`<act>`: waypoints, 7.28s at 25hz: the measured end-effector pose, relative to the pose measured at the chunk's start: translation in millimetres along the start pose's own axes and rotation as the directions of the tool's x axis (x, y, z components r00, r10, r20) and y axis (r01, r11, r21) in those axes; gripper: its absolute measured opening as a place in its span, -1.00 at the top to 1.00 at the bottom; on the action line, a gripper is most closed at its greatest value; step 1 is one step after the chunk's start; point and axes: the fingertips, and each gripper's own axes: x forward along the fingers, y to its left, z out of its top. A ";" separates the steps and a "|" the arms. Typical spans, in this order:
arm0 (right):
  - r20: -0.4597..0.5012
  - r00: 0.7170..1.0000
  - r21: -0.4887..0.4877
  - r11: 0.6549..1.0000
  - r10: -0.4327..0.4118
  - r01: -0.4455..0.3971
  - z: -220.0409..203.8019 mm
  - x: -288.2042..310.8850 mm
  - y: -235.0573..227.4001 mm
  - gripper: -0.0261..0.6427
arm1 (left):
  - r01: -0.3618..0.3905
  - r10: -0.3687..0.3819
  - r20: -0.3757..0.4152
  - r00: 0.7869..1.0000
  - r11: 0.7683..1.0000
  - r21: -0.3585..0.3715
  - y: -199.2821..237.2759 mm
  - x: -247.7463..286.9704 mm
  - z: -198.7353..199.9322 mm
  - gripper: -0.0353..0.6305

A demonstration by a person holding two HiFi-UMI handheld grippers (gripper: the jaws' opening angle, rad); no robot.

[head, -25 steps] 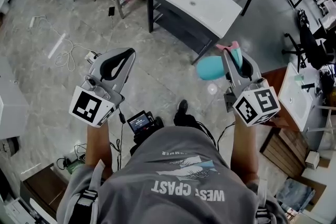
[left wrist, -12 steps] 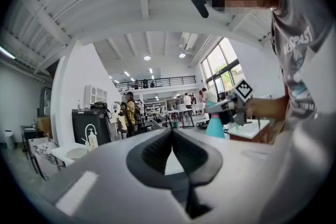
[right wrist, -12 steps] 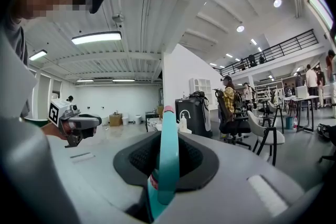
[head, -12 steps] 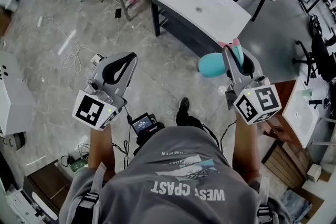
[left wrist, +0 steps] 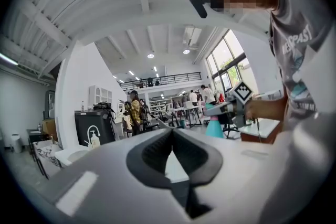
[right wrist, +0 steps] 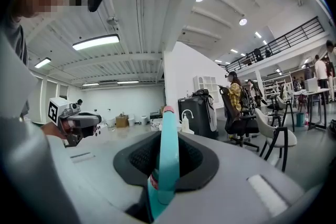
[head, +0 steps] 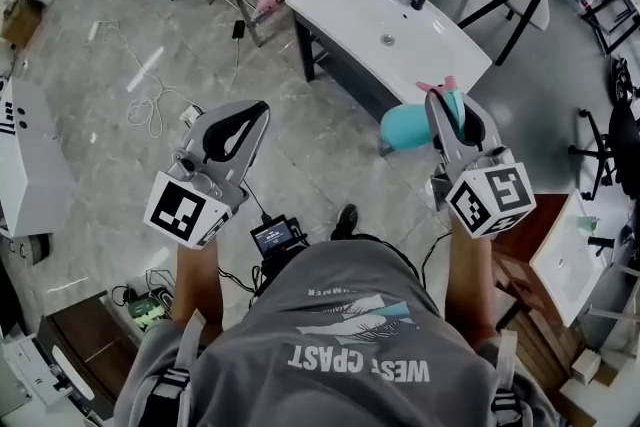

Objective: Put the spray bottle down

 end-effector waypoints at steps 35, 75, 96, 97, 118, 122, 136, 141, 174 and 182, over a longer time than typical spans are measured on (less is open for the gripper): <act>-0.017 0.991 0.016 0.991 -0.134 0.134 21.0 170.7 -71.2 0.74 | 0.113 -0.112 0.058 0.992 0.993 -0.024 180.5 152.6 -28.6 0.89; 0.008 0.982 -0.013 0.982 -0.188 0.188 67.1 372.1 -123.5 0.74 | 0.129 -0.127 0.066 0.990 0.991 -0.030 368.2 233.4 -64.8 0.89; -0.034 0.999 0.039 0.998 -0.038 0.039 55.6 496.3 -231.0 0.74 | -0.008 0.005 -0.044 0.999 0.998 -0.064 414.1 336.4 -89.3 0.89; -0.033 0.999 0.046 0.998 -0.033 0.034 53.3 500.2 -237.7 0.73 | -0.011 0.008 -0.052 0.999 0.998 -0.061 413.7 343.1 -89.7 0.89; -0.069 0.997 0.081 0.996 -0.032 0.038 13.4 548.2 -297.0 0.73 | 0.016 -0.025 -0.106 0.994 0.996 -0.089 414.6 418.4 -106.7 0.89; -0.097 0.993 0.063 0.995 -0.066 0.073 6.2 561.3 -296.8 0.73 | 0.038 -0.049 -0.095 0.994 0.992 -0.117 428.3 424.3 -121.0 0.89; -0.179 0.974 0.030 0.988 -0.142 0.150 -41.8 624.7 -314.0 0.73 | 0.055 -0.075 -0.107 0.991 0.982 -0.182 465.8 437.4 -172.0 0.89; -0.204 0.965 0.026 0.984 -0.165 0.174 -65.7 649.6 -322.7 0.73 | 0.051 -0.078 -0.121 0.990 0.976 -0.210 478.2 441.1 -192.7 0.89; -0.174 0.944 -0.078 0.959 -0.281 0.271 -182.5 747.9 -388.3 0.72 | 0.057 -0.126 -0.209 0.970 0.950 -0.307 489.1 464.4 -291.5 0.89; -0.155 0.948 -0.090 0.959 -0.279 0.268 -191.5 757.3 -393.7 0.72 | 0.055 -0.128 -0.214 0.968 0.947 -0.317 491.9 469.8 -298.1 0.89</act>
